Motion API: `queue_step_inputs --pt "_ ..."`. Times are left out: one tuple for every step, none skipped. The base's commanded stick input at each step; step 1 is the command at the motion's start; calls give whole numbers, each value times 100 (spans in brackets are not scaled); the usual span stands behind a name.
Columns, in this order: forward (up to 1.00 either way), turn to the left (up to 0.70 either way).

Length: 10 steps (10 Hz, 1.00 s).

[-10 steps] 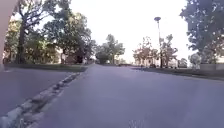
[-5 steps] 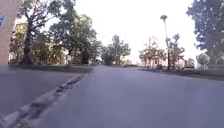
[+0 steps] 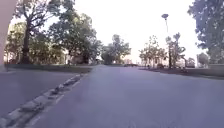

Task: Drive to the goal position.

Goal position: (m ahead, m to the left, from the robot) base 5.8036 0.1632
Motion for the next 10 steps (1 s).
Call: queue_step_inputs --pt "50 0" --pt "50 0" --pt "50 0" --pt "50 0" --pt "50 0" --pt "50 0" --pt "50 0" --pt "50 0" --pt "50 0" --pt "50 0"
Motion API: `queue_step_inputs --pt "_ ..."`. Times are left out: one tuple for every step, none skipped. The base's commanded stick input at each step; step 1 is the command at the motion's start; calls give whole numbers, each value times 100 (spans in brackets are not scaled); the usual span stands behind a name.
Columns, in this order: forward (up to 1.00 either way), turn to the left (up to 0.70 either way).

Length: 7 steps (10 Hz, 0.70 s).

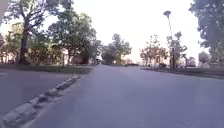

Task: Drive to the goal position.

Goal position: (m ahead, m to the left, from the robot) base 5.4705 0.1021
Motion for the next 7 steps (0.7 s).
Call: queue_step_inputs --pt "50 0" --pt "50 0" --pt "50 0" --pt "50 0" --pt "50 0" --pt "50 0" --pt "50 0"
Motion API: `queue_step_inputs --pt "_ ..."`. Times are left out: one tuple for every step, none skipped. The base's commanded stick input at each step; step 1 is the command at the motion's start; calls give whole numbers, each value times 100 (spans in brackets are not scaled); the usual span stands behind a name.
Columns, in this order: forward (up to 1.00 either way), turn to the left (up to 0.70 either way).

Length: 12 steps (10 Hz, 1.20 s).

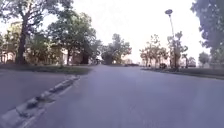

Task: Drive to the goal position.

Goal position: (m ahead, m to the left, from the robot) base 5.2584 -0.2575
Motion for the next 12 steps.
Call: queue_step_inputs --pt "50 0" --pt "50 0" --pt "50 0" --pt "50 0" --pt "50 0" --pt "50 0" --pt "50 0" --pt "50 0" --pt "50 0" --pt "50 0" --pt "50 0" --pt "50 0"
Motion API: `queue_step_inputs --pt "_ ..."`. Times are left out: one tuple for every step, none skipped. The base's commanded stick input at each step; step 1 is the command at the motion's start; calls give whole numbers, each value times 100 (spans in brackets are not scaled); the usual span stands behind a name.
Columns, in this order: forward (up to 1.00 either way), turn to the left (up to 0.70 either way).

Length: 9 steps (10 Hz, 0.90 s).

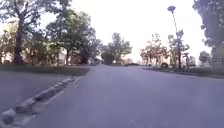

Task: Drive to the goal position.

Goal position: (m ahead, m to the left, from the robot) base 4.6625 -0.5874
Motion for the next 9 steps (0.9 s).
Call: queue_step_inputs --pt "50 0" --pt "50 0" --pt "50 0" --pt "50 0" --pt "50 0" --pt "50 0" --pt "50 0" --pt "50 0" --pt "50 0"
